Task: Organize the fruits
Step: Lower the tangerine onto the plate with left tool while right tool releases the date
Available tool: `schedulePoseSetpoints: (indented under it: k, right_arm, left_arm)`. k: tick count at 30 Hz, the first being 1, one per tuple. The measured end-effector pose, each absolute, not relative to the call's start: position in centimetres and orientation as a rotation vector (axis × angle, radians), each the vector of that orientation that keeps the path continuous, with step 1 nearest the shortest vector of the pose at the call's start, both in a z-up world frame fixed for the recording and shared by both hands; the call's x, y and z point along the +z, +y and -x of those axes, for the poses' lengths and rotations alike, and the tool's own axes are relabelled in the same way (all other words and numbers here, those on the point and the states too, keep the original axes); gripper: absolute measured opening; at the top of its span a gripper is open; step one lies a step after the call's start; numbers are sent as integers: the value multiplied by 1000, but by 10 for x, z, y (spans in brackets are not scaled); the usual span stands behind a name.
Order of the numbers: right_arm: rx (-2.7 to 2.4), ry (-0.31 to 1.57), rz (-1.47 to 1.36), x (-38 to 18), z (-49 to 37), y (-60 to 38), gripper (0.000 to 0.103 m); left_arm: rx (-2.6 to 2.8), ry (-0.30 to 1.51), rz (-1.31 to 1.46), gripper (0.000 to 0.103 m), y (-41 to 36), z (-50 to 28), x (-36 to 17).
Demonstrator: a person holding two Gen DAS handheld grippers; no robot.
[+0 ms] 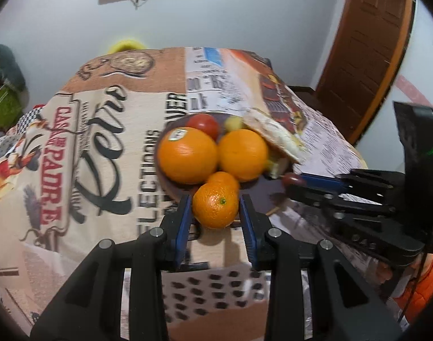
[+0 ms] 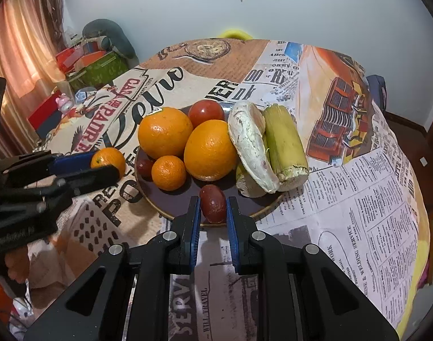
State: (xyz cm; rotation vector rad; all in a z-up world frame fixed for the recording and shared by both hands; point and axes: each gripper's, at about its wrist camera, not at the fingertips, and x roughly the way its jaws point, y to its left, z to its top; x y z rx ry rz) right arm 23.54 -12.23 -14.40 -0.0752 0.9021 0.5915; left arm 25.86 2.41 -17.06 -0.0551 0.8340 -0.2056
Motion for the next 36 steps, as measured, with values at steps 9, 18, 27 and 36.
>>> schedulePoseSetpoints:
  k: [9,18,27,36]
  right_arm:
    - [607,927,94,-155,-241,-120,16]
    - [616,946,107,-163,-245,-117,17]
    - [604,947,104,-161,-247,-121,25]
    - [586,908,69,-139,-235,-134,25]
  left_arm:
    - [-221,894,40,33,6,-272,-194]
    - [-224,908,47,34,6,-276,-199]
    - [-238,892,44,36,6,-274,-195]
    - [-236,851,45,36,7,-259,-176]
